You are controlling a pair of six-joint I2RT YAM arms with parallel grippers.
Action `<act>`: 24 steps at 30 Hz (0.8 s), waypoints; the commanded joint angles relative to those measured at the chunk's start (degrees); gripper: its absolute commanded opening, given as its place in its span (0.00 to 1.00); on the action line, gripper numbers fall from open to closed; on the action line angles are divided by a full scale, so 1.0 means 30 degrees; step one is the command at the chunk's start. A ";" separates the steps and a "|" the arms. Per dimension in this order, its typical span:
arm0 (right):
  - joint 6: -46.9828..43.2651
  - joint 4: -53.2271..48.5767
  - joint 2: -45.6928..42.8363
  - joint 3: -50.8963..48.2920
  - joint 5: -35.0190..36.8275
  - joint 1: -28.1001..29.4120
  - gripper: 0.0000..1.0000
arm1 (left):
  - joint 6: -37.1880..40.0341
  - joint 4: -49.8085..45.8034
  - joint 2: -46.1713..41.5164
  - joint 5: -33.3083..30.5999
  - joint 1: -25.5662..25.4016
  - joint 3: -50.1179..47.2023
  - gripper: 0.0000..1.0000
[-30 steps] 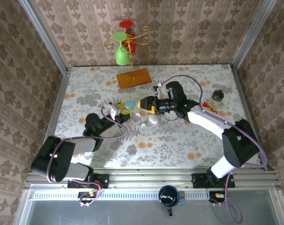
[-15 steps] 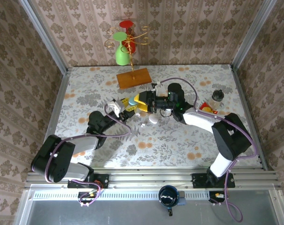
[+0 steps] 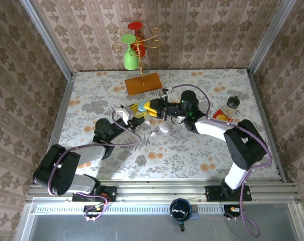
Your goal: Insert wireless bluetooth earbuds into charging case
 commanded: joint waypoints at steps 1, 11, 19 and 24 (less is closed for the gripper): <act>-0.0460 0.0051 -0.0083 -0.0237 0.0086 -0.0241 0.22 | 0.0450 0.0164 -0.0128 0.0289 -0.0103 0.0250 0.34; -0.3193 -0.3407 -0.1475 -0.3222 0.1637 -0.3801 0.21 | 0.3019 -0.7859 -0.2581 0.1848 0.0018 0.0842 0.93; -0.9341 -1.1765 -0.4456 -0.6466 0.6462 -0.8169 0.21 | 0.4871 -1.2648 -0.2847 0.2610 -0.0070 0.1537 1.00; -1.1658 -1.4432 -0.5347 -0.7230 0.8834 -0.9058 0.22 | 0.4907 -1.3012 -0.2475 0.2612 -0.0053 0.1523 1.00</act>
